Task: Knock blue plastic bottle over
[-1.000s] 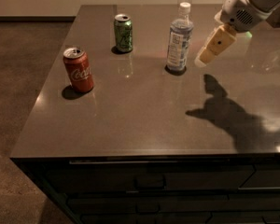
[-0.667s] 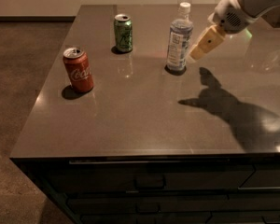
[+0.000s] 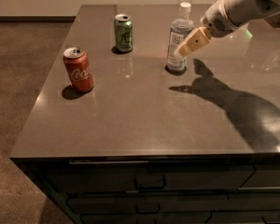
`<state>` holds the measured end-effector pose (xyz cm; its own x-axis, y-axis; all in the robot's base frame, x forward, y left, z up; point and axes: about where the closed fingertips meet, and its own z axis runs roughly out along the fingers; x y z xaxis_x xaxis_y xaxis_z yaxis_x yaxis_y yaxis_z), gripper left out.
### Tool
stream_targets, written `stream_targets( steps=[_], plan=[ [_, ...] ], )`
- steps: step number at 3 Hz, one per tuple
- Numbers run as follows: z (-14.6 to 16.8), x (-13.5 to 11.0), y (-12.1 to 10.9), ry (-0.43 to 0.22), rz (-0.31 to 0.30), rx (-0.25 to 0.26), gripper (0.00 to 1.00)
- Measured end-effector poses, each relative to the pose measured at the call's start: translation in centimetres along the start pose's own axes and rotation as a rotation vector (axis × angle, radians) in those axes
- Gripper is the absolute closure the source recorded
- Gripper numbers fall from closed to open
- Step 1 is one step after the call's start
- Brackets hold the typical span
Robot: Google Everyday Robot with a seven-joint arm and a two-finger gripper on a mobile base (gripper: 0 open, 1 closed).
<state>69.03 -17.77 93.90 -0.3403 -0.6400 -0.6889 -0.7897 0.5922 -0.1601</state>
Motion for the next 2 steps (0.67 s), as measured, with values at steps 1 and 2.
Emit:
stream_targets(
  steps=[1,2],
  plan=[
    [1.5,-1.1,-0.4,-0.045,0.022,-0.007,0.0],
    [2.4,-2.5,-0.3,-0.072,0.039,-0.015,0.26]
  ],
)
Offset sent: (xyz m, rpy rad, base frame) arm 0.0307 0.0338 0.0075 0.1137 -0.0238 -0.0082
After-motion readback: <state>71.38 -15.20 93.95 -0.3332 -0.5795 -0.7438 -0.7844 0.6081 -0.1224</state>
